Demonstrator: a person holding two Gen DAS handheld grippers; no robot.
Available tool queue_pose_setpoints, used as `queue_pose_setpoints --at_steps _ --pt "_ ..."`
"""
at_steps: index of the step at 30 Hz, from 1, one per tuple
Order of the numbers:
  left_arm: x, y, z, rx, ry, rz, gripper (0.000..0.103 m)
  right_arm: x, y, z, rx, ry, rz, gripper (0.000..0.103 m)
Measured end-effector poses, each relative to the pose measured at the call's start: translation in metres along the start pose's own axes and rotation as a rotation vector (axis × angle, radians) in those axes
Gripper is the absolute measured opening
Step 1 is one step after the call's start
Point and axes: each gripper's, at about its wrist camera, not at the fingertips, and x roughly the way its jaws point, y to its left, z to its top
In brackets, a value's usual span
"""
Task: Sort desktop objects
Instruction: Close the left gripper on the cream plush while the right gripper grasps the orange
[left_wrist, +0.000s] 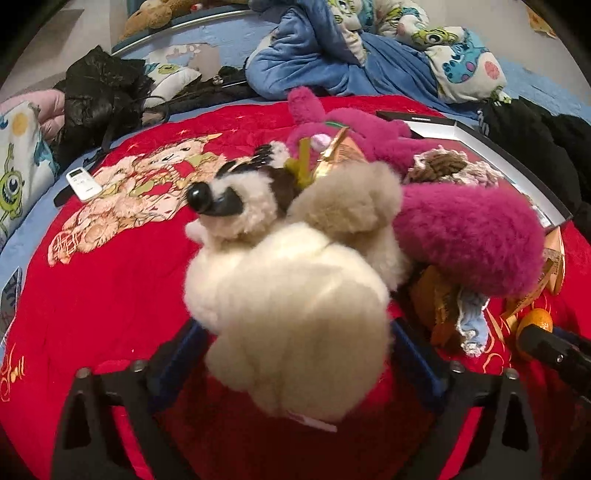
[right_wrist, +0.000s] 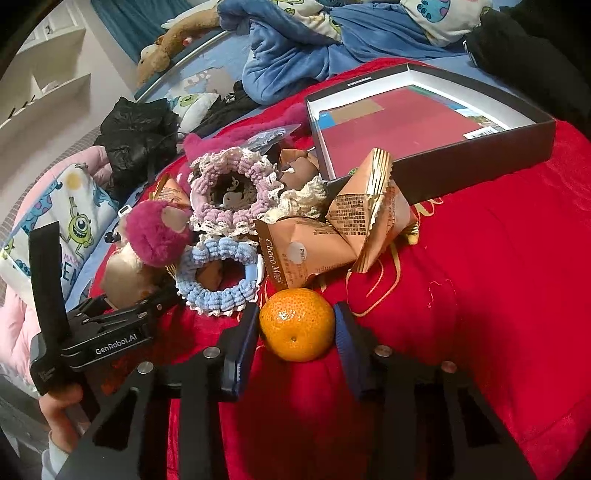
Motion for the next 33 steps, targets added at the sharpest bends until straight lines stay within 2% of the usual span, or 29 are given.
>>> queue_pose_setpoints --at_steps 2,13,17,24,33 --pt "-0.002 0.007 -0.002 -0.036 -0.007 0.001 0.078 0.0 0.0 0.0 0.002 -0.001 0.001 0.04" --pt "-0.019 0.018 -0.008 -0.107 -0.04 -0.034 0.059 0.0 -0.001 0.001 0.02 -0.017 0.009 0.039" --pt "-0.027 0.02 -0.011 -0.11 -0.053 -0.045 0.046 -0.001 0.002 0.0 0.008 -0.017 -0.005 0.039" --pt "-0.047 0.022 -0.022 -0.076 -0.082 -0.063 0.04 -0.004 0.011 -0.003 -0.028 -0.014 0.008 0.038" --pt "-0.08 0.031 -0.034 -0.065 -0.144 -0.088 0.039 -0.011 0.03 -0.007 -0.087 -0.032 0.016 0.038"
